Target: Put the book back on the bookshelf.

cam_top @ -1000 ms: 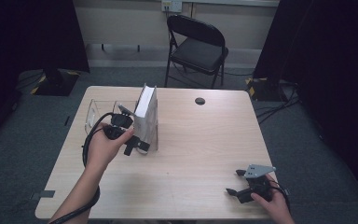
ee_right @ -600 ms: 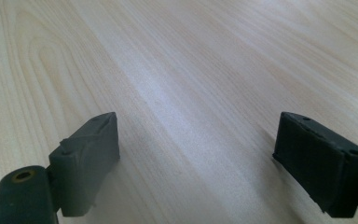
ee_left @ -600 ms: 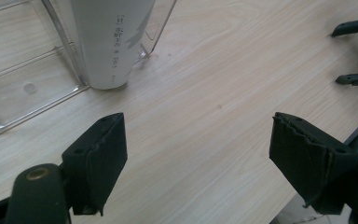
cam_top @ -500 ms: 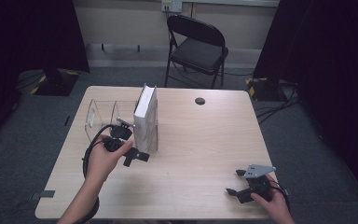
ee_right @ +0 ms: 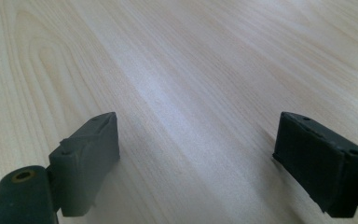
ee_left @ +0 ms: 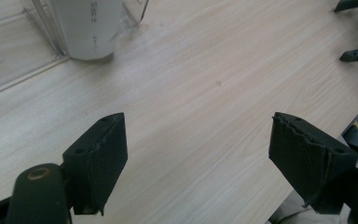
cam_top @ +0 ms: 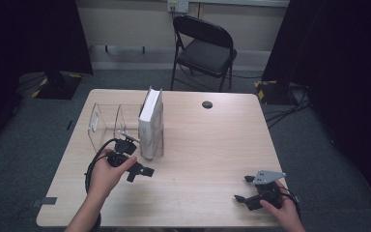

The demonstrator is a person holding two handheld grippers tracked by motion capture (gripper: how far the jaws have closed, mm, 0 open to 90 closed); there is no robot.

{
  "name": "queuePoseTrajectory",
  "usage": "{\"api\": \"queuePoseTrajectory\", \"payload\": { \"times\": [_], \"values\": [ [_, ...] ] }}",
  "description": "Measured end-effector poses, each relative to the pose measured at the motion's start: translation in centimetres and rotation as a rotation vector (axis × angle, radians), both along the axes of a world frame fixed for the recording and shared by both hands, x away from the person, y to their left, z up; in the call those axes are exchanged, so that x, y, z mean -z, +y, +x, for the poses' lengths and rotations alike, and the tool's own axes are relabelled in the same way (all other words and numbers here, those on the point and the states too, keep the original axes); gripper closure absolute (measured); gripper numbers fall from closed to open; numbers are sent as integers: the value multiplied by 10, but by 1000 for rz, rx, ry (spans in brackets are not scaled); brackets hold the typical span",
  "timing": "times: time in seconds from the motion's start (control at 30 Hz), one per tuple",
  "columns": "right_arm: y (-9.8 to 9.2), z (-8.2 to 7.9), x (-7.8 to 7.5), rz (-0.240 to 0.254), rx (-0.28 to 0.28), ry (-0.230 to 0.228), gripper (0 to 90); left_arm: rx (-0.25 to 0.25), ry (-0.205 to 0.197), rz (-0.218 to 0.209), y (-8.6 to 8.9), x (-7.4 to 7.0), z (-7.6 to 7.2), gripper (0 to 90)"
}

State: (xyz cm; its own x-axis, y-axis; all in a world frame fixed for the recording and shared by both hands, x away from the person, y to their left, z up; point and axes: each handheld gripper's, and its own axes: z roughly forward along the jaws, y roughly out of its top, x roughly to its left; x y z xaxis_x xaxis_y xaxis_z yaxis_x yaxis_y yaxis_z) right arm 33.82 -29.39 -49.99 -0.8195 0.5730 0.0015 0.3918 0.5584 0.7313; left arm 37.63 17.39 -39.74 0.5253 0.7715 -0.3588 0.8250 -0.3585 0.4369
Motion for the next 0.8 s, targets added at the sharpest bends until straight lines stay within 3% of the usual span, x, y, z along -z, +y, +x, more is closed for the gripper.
{"api": "queuePoseTrajectory", "payload": {
  "times": [0.07,0.17,0.27,0.8],
  "values": [
    [0,0,0,0,0,0,131,5,0,10,1,3,-1,192],
    [0,0,0,0,0,0,132,4,5,-13,1,7,-2,195],
    [0,0,0,0,0,0,131,10,5,8,-1,12,-2,195],
    [0,0,0,0,0,0,131,0,32,2,4,44,-8,199]
  ]
}}
